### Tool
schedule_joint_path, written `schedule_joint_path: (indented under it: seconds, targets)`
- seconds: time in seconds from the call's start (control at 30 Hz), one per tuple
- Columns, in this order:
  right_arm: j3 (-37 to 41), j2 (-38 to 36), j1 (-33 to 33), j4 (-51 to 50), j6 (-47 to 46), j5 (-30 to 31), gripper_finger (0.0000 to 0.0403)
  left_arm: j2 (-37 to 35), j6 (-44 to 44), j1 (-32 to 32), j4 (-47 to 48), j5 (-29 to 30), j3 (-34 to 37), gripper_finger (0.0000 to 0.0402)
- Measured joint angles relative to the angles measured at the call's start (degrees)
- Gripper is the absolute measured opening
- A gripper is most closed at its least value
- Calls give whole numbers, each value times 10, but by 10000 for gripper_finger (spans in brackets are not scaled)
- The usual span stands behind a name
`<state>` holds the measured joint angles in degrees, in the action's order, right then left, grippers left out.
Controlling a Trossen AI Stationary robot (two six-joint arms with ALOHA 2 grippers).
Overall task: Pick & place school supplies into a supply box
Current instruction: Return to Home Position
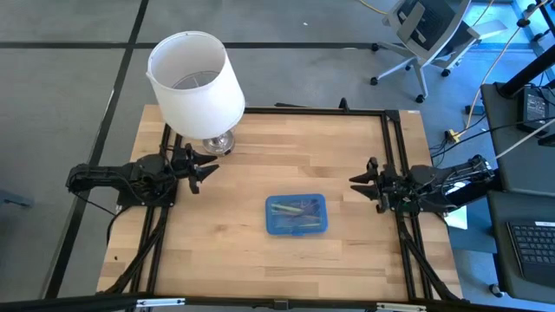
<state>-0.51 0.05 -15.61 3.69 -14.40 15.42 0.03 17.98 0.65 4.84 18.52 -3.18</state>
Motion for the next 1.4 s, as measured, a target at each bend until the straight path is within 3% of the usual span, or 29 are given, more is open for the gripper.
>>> schedule_joint_path:
  seconds: [0.2,0.6,1.4]
  targets:
    - [0,0,1,-1,1,0,123,5,-27,4,1,-1,0,168]
    - [0,2,1,-2,106,0,123,6,-33,4,1,-1,0,168]
    - [0,2,1,-2,104,0,123,6,-32,4,1,-1,0,168]
